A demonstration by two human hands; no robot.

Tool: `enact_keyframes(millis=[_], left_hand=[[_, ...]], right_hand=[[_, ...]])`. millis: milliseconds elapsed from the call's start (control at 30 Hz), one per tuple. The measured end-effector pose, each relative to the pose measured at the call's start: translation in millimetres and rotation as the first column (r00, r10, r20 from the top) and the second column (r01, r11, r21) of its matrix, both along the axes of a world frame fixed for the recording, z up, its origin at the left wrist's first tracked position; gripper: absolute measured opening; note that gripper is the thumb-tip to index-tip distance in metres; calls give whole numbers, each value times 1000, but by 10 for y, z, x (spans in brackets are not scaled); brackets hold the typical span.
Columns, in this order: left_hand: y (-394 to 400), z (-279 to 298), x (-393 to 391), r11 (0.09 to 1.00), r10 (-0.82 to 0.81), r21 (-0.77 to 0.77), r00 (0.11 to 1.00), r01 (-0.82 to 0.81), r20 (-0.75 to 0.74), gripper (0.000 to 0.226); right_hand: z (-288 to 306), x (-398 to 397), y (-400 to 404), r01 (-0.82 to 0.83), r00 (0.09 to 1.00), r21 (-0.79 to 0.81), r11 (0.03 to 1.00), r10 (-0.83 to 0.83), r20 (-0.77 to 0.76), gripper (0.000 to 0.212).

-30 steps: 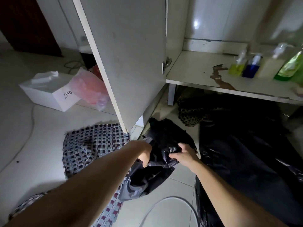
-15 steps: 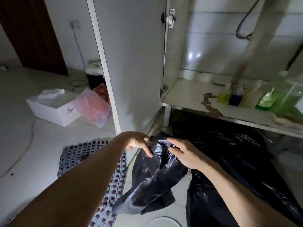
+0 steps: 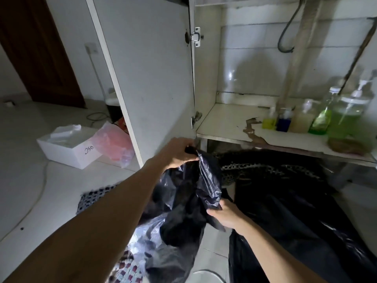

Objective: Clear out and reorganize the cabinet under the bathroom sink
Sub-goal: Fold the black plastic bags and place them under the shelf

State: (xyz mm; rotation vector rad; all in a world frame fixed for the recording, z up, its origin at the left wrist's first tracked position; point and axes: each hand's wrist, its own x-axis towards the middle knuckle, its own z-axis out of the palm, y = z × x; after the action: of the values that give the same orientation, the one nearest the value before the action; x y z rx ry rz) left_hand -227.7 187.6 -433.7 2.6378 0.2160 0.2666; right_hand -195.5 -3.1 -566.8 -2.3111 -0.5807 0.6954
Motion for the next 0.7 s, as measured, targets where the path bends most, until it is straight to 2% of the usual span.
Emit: enact_keyframes(millis=[67, 100, 167, 200, 267, 300, 333, 367, 400, 467, 567, 633, 700], left_hand=[[-24, 60, 14, 997, -56, 50, 998, 56, -7, 15], [-41, 84, 26, 992, -79, 93, 996, 82, -34, 19], [-84, 136, 43, 978, -110, 171, 991, 121, -74, 25], [-112, 176, 59, 972, -132, 185, 988, 144, -76, 25], [-192, 290, 87, 963, -174, 186, 979, 192, -110, 24], [-239, 359, 95, 959, -189, 187, 971, 215, -146, 24], [-283, 432, 103, 954, -204, 182, 962, 237, -181, 25], [-321, 505, 106, 952, -219, 167, 954, 255, -206, 26], [-360, 591, 111, 951, -235, 149, 947, 270, -220, 27], [-443, 797, 111, 946, -250, 143, 937, 290, -242, 32], [-483, 1125, 124, 952, -218, 167, 953, 255, -212, 45], [-452, 1282, 140, 974, -167, 122, 971, 188, -170, 54], [-451, 1340, 162, 989, -106, 84, 983, 119, -149, 47]], right_hand=[[47, -6, 38, 27, 998, 40, 999, -24, -64, 26], [103, 10, 45, 13, 995, 64, 998, -7, -100, 32], [253, 88, 11, -32, 986, 105, 994, 49, -162, 70], [342, 135, -16, -51, 981, 175, 983, 82, -176, 69], [598, 219, -97, -1, 975, 384, 923, 86, -204, 38], [685, 288, -130, 64, 977, 468, 881, 41, -210, 37], [774, 349, -164, 122, 980, 507, 853, -22, -200, 47], [860, 400, -203, 144, 984, 533, 834, -64, -166, 54], [968, 416, -238, 111, 992, 533, 839, -58, -115, 47], [1199, 440, -298, 5, 1000, 522, 853, 8, -23, 19], [1689, 504, -448, -13, 997, 568, 823, -29, 65, 22], [2012, 570, -630, -26, 984, 567, 823, -79, 159, 20], [2254, 678, -873, -44, 972, 579, 814, -99, 212, 13]])
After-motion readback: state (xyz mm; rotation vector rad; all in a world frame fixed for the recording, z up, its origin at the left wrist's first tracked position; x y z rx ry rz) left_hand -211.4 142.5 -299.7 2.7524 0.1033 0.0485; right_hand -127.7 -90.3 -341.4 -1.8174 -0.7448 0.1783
